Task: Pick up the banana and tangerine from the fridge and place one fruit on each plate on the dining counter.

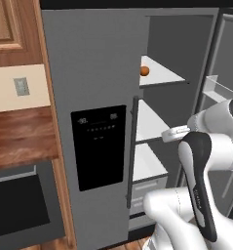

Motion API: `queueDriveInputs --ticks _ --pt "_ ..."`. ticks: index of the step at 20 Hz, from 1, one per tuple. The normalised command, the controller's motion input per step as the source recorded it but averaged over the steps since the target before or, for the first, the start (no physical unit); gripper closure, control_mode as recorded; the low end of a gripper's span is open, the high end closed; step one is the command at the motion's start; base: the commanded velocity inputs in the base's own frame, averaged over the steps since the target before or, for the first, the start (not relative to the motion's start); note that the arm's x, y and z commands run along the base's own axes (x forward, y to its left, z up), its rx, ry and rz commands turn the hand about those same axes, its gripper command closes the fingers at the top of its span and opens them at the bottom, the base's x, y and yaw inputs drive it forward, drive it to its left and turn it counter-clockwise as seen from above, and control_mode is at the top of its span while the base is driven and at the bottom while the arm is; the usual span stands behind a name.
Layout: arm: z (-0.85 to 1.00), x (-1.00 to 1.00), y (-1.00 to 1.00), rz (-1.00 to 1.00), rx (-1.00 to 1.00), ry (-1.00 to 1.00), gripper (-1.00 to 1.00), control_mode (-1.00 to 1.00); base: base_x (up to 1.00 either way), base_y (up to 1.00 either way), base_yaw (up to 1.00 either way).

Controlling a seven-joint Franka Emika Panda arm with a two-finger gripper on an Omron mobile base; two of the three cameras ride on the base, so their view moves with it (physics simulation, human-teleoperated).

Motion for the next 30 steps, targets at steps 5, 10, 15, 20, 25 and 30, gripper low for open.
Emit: queueDriveInputs --ticks 5,10,15,20,25,30 --pt "0.00 0.00 0.00 0.00 0.00 0.00 -1.00 1.00 0.37 -0.26 0.00" --pt "0.00 0.00 0.00 0.00 0.00 0.00 -1.00 1.00 0.41 -0.10 -0.07" --pt "0.00 0.00 0.00 0.00 0.00 0.00 -1.00 1.00 0.45 -0.07 -0.10" --pt "0.00 0.00 0.00 0.00 0.00 0.00 -1.00 1.00 0.45 -0.10 -0.10" --pt "0.00 0.00 0.00 0.00 0.00 0.00 -1.00 1.00 0.47 -0.07 -0.08" --pt "0.00 0.00 0.00 0.00 0.00 0.00 -1.00 1.00 0.42 -0.22 0.00"
